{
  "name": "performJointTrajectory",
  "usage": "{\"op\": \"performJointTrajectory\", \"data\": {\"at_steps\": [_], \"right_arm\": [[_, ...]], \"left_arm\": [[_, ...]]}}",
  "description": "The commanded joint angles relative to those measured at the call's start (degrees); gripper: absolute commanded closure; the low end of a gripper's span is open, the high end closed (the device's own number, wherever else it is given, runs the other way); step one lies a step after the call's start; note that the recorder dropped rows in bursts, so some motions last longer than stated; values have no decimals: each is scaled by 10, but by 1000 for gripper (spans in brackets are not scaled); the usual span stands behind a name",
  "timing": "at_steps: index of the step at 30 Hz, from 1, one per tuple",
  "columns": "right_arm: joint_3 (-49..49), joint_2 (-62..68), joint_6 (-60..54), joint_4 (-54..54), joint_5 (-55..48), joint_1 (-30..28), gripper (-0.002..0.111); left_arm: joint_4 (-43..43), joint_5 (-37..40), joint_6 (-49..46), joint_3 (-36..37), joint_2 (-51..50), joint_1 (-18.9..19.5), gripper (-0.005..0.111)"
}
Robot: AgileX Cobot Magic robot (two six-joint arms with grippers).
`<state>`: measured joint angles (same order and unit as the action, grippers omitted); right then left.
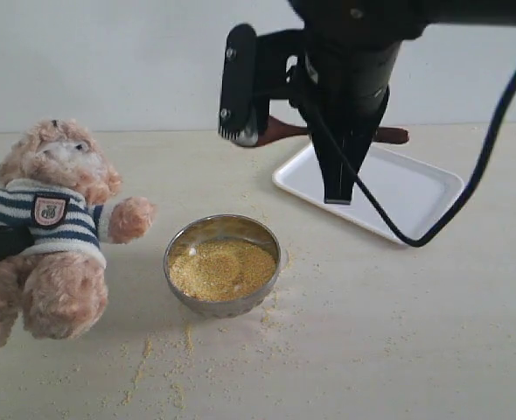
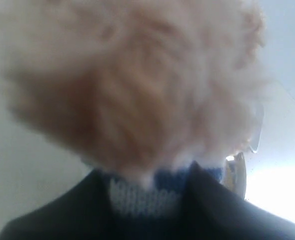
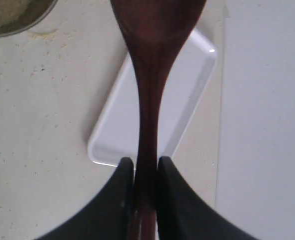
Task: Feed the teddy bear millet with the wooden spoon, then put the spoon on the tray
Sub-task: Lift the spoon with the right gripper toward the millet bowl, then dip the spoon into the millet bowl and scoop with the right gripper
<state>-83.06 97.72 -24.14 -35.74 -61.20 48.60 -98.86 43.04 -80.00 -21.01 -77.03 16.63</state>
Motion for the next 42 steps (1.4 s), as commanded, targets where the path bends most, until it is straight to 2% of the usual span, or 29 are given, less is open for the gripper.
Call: {"op": "performJointTrajectory", "data": {"at_steps": [1,4,7,10,21,27,35,42], "right_arm": [[-7,39,-27,-4,-8,12,108],[-7,77,-27,-59,20,54,108],[-7,111,-27,-118,12,81,108],[-7,131,-27,-120,1,82,108],[-7,138,-90,-28,-16,87,108],[-7,140,-95,-24,-16,87,108],[-7,177,-15,-118,-28,86,108],[-7,189,-5,-118,-36,86,108]], "left_arm": [[-11,6,28,16,-31,2,102],[-11,49,28,21,-45,2,102],[-11,60,28,33,-46,2,102],[-11,36,28,34,-46,2,102],[-11,35,28,34,-46,2,102],[-11,35,28,34,-46,2,102],[-11,35,28,34,-46,2,102],[-11,34,28,34,-46,2,102]]}}
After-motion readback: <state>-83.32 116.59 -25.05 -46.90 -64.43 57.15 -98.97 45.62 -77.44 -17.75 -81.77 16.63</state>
